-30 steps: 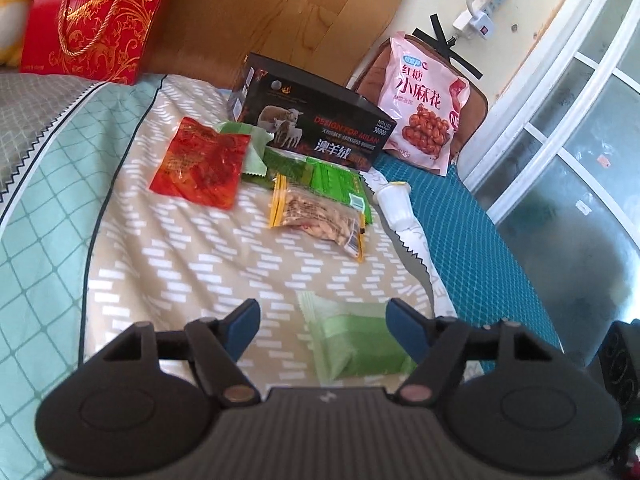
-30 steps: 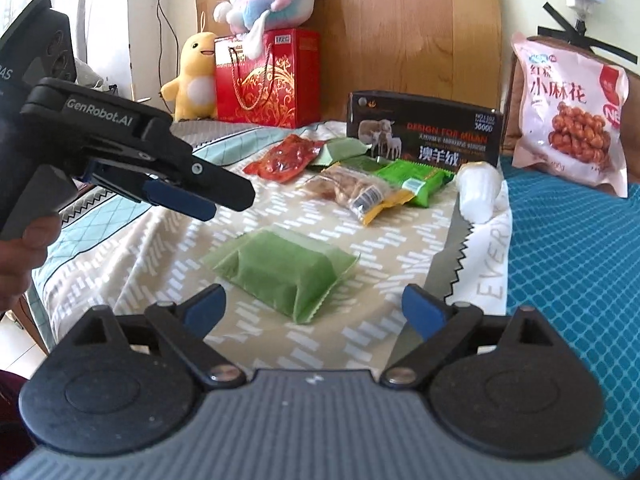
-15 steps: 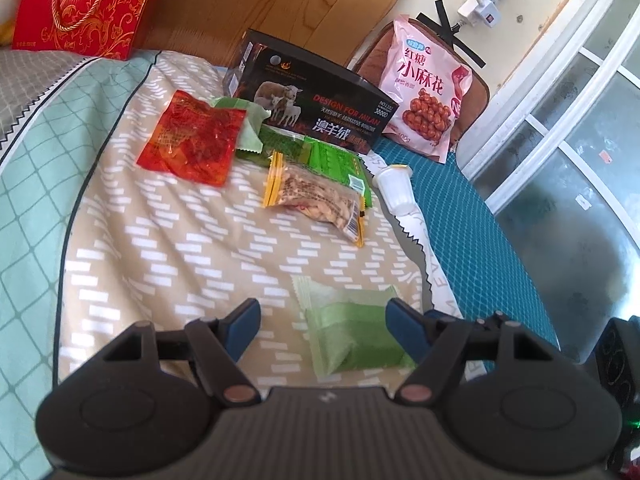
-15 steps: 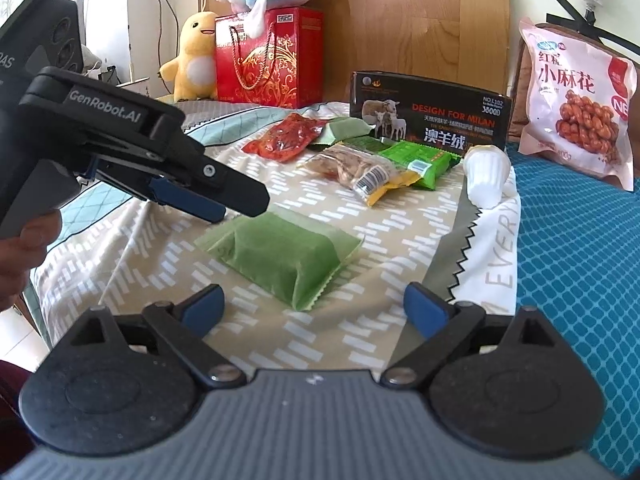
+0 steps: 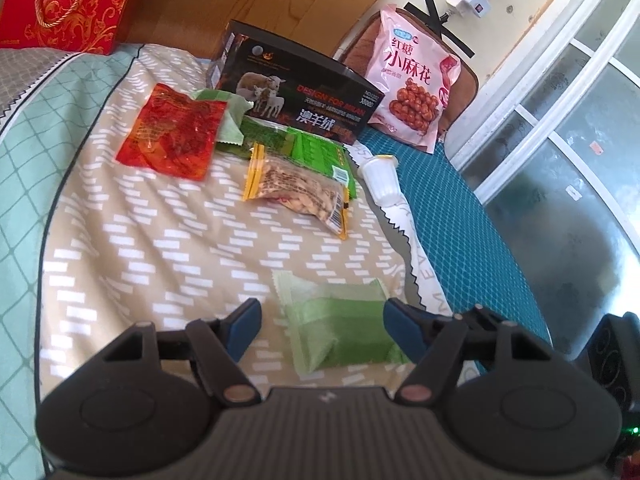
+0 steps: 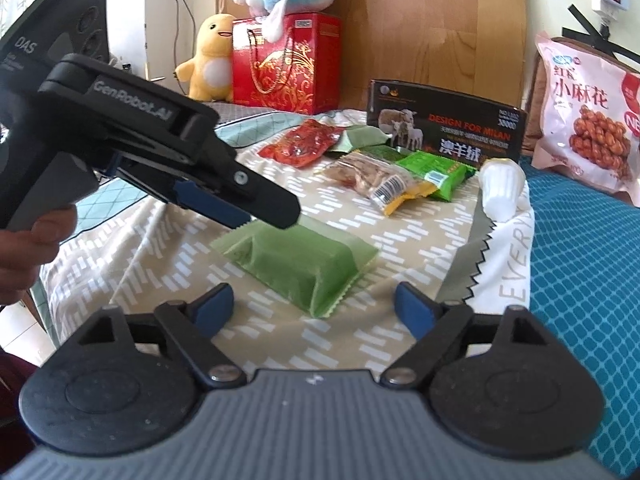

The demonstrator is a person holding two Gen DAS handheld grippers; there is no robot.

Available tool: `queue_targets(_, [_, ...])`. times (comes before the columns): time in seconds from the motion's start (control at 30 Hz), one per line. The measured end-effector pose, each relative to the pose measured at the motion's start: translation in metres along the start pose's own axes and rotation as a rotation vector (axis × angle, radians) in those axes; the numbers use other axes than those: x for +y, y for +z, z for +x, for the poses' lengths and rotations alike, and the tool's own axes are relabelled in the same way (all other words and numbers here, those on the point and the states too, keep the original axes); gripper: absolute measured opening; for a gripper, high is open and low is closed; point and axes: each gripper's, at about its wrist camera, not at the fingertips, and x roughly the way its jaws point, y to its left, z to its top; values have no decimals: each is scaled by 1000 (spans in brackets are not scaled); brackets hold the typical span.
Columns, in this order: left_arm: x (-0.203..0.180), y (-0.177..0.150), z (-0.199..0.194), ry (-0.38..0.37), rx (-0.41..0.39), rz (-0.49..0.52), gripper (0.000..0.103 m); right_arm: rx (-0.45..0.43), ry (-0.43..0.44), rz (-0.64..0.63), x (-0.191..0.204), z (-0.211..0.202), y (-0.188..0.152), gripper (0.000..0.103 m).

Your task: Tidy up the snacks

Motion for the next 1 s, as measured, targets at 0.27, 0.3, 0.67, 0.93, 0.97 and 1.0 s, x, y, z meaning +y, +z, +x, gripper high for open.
queue_targets(0.27, [1, 1, 5, -43, 24, -19, 61, -11, 12, 4, -1, 1, 0, 77])
queue_targets(0.3, [-1, 1, 6, -44, 26, -13, 60, -13, 13, 5, -1, 1, 0, 75])
queue_targets(0.67, [-19, -13, -1, -34, 67, 88, 53, -16, 39, -40, -1, -11, -3, 48])
queue_targets(0.93, [-24, -36, -12, -59, 77, 119, 53, -12, 68, -14, 0, -23, -12, 48])
queue_targets(0.97, [-22, -35, -11, -63, 76, 109, 53, -13, 68, -13, 0, -22, -12, 48])
queue_targets(1.0, [-22, -35, -12, -66, 76, 103, 53, -13, 69, -11, -1, -22, -12, 48])
